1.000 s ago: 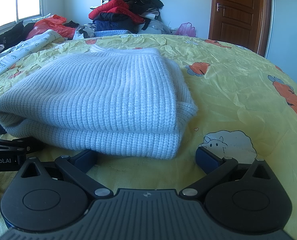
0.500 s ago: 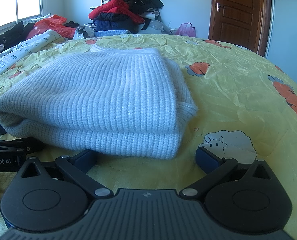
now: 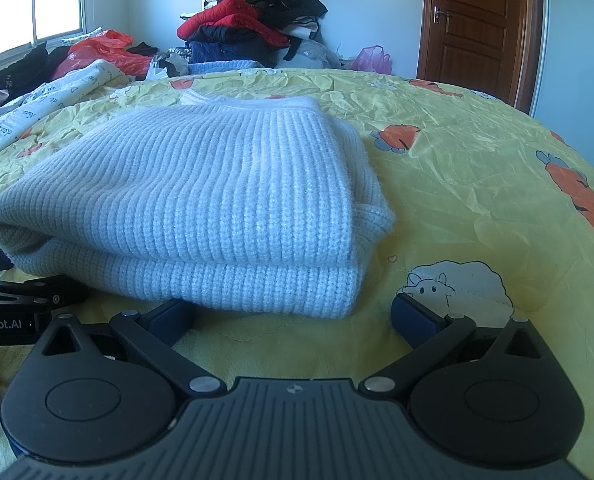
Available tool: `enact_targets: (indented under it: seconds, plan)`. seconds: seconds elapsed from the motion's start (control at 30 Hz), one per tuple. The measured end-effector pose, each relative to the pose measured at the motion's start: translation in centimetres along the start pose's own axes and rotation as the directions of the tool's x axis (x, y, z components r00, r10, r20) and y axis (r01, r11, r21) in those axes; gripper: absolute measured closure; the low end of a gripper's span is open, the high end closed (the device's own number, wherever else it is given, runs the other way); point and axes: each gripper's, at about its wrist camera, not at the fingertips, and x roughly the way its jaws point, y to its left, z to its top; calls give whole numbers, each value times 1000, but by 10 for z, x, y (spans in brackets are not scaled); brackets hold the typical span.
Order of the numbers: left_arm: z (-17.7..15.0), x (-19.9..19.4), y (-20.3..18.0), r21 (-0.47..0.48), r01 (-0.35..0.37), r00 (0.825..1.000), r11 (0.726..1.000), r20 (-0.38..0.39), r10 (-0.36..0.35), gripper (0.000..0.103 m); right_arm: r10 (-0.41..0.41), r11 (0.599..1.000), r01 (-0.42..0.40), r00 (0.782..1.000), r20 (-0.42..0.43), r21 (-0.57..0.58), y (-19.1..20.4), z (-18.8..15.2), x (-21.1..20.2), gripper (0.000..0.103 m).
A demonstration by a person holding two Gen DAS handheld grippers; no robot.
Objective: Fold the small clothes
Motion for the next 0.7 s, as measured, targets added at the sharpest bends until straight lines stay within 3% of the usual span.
enact_targets:
  seconds: [0.7]
  plan:
    - [1,-4,0,-4,0,1000,1000,-1,0,0,1,1000,-1,1000,-5,5,-1,1,-2,1]
